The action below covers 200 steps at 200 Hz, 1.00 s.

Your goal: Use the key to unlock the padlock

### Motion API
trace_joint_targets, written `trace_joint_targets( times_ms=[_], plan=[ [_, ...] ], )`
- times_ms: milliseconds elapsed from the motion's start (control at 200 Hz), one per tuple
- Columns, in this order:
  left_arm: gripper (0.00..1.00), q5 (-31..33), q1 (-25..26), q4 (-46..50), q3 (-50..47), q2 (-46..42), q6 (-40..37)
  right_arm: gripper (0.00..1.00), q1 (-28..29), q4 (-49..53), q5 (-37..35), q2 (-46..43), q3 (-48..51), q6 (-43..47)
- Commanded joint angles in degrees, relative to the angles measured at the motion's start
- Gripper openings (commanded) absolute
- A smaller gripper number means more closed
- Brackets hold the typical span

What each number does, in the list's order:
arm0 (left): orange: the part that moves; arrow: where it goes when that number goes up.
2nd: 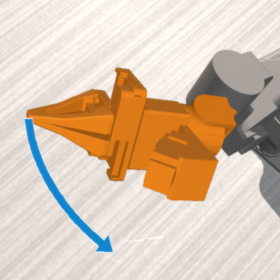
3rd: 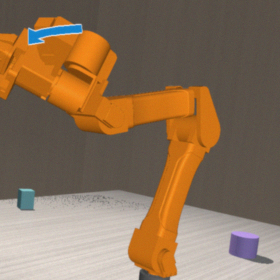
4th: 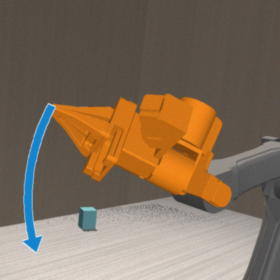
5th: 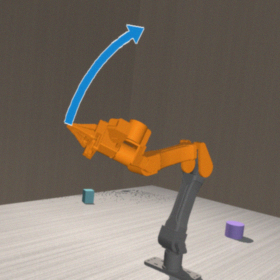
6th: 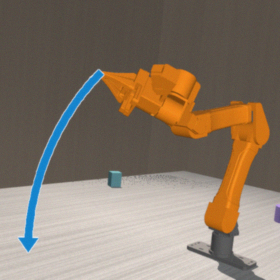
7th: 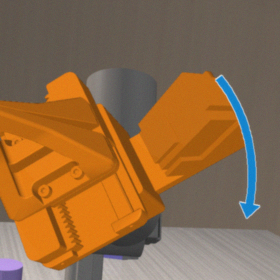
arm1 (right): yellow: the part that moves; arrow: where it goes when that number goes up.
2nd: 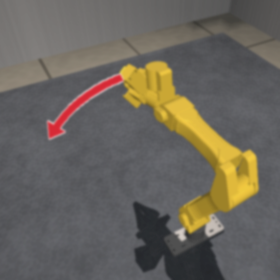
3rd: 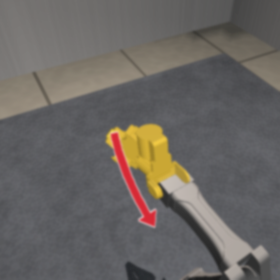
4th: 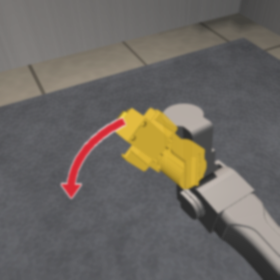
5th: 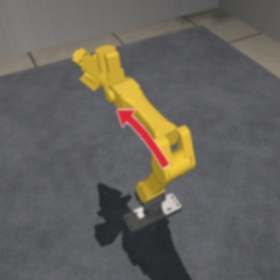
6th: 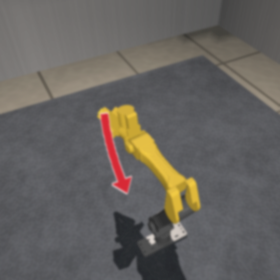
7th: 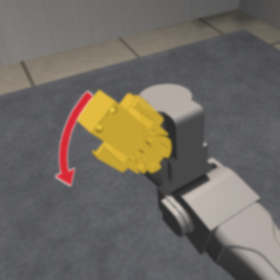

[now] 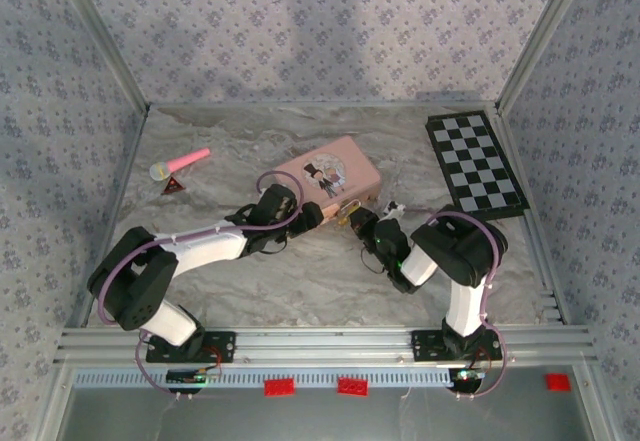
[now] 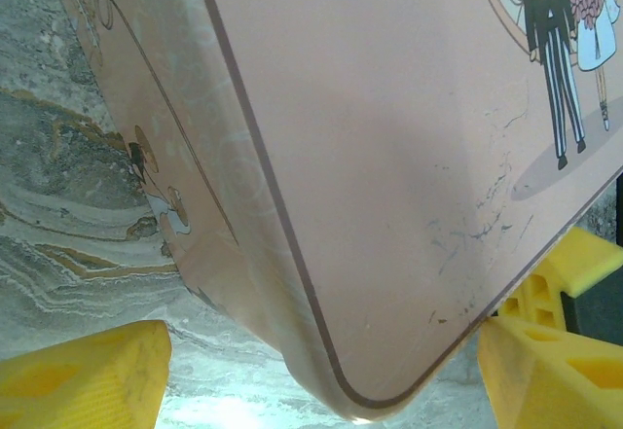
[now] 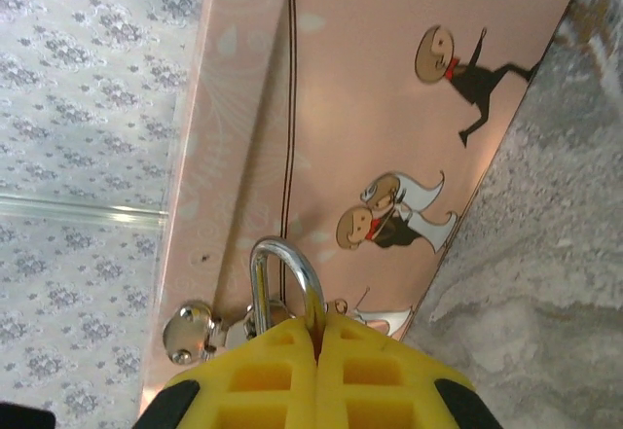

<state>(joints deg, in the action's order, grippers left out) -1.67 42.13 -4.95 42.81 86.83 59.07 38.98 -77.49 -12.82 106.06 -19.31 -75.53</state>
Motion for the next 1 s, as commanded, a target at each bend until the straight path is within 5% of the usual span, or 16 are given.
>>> trace_joint_targets(
  times_ms=[0, 305, 640, 994],
  plan=[
    [0.82, 1.4, -0.5, 0.3, 1.1, 1.7, 0.2, 0.0, -0.6, -2.5, -2.7, -1.6, 0.5, -1.1],
    [0.82, 1.4, -1.3, 1.0, 1.5, 2.2, -0.2, 0.0, -1.6, -1.5, -3.6, -3.5, 2.1, 0.7],
    [0.82, 1.1, -3.1, 1.5, 1.7, 2.2, -0.9, 0.0, -3.6, 10.4, -2.4, -13.8, 3.6, 7.8],
    [0.82, 0.4, -7.0, 2.7, 2.1, 2.8, -3.7, 0.0, -7.4, 56.3, 7.9, -39.8, -3.6, 31.9]
  ],
)
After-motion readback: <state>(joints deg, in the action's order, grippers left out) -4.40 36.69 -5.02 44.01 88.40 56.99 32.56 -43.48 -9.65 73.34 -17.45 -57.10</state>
